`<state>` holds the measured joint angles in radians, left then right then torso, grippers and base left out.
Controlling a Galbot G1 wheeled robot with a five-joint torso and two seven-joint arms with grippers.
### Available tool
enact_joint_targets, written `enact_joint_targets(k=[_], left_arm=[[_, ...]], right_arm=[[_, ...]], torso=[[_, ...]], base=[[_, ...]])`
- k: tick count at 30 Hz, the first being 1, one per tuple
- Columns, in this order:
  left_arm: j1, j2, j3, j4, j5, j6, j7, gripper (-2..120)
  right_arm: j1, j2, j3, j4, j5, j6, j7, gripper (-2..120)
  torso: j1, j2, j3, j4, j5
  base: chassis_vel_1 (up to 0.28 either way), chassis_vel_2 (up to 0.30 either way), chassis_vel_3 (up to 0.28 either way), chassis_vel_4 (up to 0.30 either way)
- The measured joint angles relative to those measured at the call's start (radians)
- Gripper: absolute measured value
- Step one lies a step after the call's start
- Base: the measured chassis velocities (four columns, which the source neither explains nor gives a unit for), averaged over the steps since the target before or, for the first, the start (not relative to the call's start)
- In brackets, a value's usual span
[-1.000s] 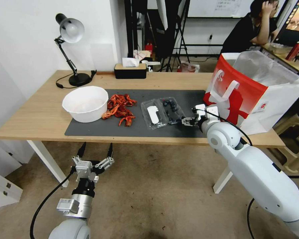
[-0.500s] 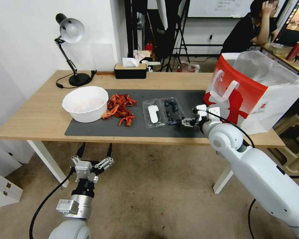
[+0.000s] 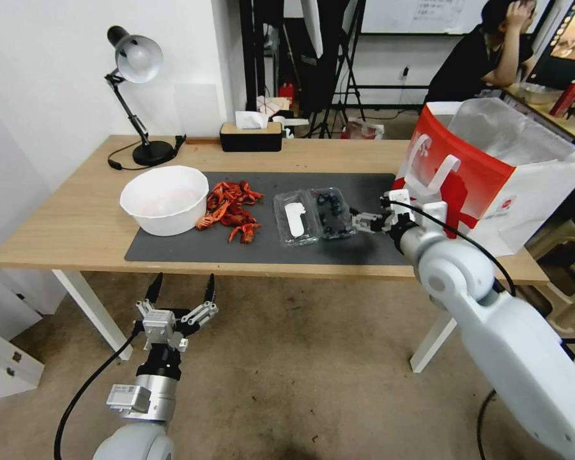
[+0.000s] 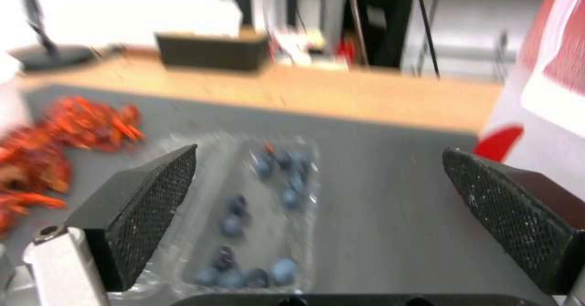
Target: Close the takeout container lid, then place the container into the takeout bag.
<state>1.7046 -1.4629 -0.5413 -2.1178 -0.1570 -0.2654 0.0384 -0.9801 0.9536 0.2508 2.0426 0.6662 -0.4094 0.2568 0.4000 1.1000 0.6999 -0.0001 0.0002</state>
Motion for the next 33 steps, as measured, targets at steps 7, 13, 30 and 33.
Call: enact_joint_targets(k=[7, 13, 30, 33], left_arm=[[0.0, 0.004, 0.011, -0.005, -0.007, -0.001, -0.011, 100], [-0.002, 0.016, 0.05, -0.018, -0.022, 0.005, -0.016, 100], [-0.061, 0.126, 0.262, -0.124, -0.316, 0.136, -0.167, 100], [-0.097, 0.156, 0.31, -0.136, -0.389, 0.155, -0.222, 100]], right_arm=[[-0.248, 0.093, 0.132, 0.036, -0.17, 0.356, -0.145, 100], [-0.532, 0.207, 0.284, 0.101, -0.283, 0.574, -0.248, 100], [-0.826, 0.373, 0.328, 0.045, -0.327, 0.834, -0.356, 100], [-0.837, 0.377, 0.333, 0.048, -0.322, 0.837, -0.368, 100]], torso=[[0.0, 0.0, 0.0, 0.0004, -0.0002], [0.0, 0.0, 0.0, -0.0002, -0.0001], [0.0, 0.0, 0.0, 0.0, -0.0002], [0.0, 0.0, 0.0, 0.0, -0.0002]], base=[[0.0, 0.0, 0.0, 0.0], [0.0, 0.0, 0.0, 0.0], [0.0, 0.0, 0.0, 0.0], [0.0, 0.0, 0.0, 0.0]])
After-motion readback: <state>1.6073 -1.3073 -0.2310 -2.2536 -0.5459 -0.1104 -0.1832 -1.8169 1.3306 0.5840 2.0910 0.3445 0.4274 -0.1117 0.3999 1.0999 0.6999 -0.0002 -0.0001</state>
